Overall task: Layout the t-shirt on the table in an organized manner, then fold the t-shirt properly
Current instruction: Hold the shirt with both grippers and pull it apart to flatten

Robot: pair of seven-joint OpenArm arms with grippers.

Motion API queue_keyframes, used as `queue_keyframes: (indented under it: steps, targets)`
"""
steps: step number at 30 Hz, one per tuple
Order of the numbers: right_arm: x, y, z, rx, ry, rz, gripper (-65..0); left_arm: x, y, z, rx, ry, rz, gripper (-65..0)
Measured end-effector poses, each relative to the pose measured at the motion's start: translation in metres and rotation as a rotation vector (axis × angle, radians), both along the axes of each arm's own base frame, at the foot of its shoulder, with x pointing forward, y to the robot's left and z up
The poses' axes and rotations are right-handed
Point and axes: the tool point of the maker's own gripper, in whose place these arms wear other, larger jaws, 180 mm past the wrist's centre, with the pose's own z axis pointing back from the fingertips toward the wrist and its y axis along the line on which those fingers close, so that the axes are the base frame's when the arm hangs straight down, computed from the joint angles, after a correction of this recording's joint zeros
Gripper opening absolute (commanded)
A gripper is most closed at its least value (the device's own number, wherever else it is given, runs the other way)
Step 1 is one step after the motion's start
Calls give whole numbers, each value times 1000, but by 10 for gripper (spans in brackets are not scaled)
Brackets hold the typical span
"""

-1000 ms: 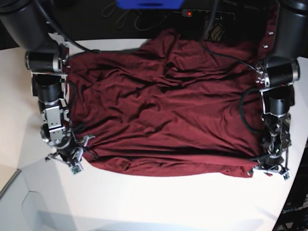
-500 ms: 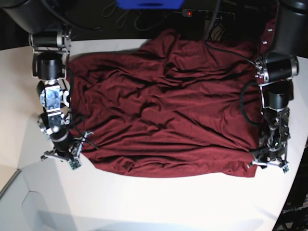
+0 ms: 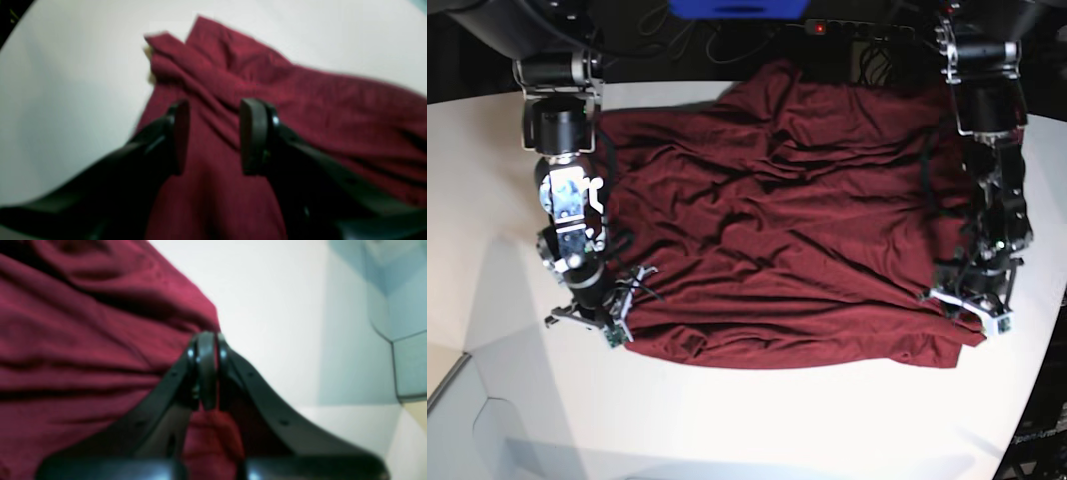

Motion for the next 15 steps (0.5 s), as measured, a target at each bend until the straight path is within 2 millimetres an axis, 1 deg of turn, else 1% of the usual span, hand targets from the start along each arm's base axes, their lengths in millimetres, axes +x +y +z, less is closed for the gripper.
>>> queue_keyframes:
  steps: [2,4,5,7,9,12,15]
  targets:
    - [4,9,0,19,5,5,-631,-22,3,-25,8,71,9,-407]
    - [5,19,-7,43,26,9,-631,-40,8,-51,-1,145,25,-407]
    - [4,23,-12,51,42,12,-631,-45,9,-60,-4,167,33,-407]
    - [0,31,-25,68,79,18,-631,-42,13,-63,-7,162,44,-407]
    - [-4,34,-37,73,119,18,-631,-40,20,-69,-7,165,60,-407]
    - [0,33,-38,76,125,18,-631,-37,30,-71,11,118,81,-407]
    - [4,32,-41,80,136,17,-631,-45,50,-73,52,100,90,-407]
